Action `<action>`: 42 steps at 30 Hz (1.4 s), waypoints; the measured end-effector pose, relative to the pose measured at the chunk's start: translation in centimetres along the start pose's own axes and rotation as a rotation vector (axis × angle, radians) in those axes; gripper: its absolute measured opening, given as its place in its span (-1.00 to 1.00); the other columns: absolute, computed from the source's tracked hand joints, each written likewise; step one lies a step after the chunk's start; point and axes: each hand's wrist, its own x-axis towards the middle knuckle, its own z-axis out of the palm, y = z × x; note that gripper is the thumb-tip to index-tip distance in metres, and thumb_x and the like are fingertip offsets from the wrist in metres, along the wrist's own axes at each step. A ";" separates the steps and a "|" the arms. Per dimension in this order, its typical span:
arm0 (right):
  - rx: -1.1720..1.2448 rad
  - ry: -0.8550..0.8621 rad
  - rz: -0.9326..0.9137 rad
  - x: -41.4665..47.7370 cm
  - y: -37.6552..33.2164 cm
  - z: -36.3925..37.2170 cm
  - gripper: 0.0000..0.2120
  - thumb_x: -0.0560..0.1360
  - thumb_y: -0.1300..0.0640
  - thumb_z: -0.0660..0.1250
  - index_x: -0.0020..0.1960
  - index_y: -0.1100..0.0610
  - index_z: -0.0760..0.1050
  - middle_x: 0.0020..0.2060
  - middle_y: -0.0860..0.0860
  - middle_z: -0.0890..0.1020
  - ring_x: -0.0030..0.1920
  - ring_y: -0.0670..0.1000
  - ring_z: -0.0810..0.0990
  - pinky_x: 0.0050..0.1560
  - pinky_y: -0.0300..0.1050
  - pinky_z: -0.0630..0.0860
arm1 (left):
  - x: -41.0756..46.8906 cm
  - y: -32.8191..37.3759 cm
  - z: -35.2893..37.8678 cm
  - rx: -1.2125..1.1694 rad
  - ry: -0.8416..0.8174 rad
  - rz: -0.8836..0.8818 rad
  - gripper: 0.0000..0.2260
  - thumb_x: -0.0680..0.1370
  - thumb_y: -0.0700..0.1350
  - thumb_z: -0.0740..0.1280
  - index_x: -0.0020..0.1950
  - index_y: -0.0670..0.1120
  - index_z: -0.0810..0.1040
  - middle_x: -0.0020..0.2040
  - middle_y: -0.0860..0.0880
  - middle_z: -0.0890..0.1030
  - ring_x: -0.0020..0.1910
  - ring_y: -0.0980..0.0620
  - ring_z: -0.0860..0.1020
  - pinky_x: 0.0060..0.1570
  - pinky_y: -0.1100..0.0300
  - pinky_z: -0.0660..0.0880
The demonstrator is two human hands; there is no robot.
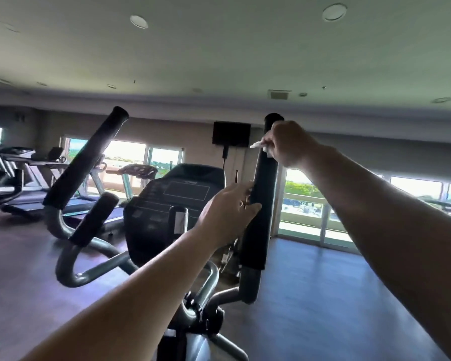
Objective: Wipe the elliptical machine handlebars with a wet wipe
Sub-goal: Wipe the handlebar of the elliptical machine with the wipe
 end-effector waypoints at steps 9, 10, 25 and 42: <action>-0.063 -0.159 -0.015 -1.8 -2.9 -1.7 -0.82 0.55 0.25 0.38 0.10 0.20 0.69 -0.01 0.13 0.68 -0.02 0.07 0.61 -0.02 -0.19 0.38 | -0.8 -0.9 1.0 -0.206 -0.016 -0.032 -0.48 0.60 0.06 0.35 0.55 0.12 0.36 0.33 0.12 0.51 0.04 0.09 0.61 0.18 -0.02 0.57; -0.057 -0.129 0.017 -1.0 -2.5 -1.9 -0.83 0.54 0.26 0.39 0.09 0.21 0.70 -0.02 0.13 0.67 -0.02 0.07 0.60 -0.04 -0.19 0.36 | -0.8 -0.9 1.1 -0.210 -0.022 -0.037 -0.48 0.60 0.07 0.34 0.56 0.12 0.35 0.35 0.12 0.50 0.07 0.07 0.61 0.20 -0.03 0.56; -0.104 -0.194 0.027 0.0 -3.6 -1.4 -0.83 0.55 0.19 0.34 0.02 0.21 0.69 -0.06 0.11 0.61 -0.07 0.08 0.55 -0.06 -0.14 0.37 | -2.3 -1.3 1.4 -0.275 -0.025 -0.060 -0.53 0.60 0.08 0.33 0.52 0.15 0.38 0.35 0.16 0.50 0.07 0.11 0.60 0.19 -0.01 0.55; -0.165 -0.198 -0.090 -2.2 -4.5 -0.6 -0.78 0.61 0.23 0.28 0.18 0.22 0.65 0.07 0.14 0.58 0.05 0.14 0.59 0.15 0.01 0.51 | -4.0 -1.0 1.6 -0.300 -0.036 -0.102 -0.54 0.63 0.06 0.30 0.54 0.14 0.37 0.27 0.12 0.55 0.03 0.10 0.57 0.08 0.10 0.53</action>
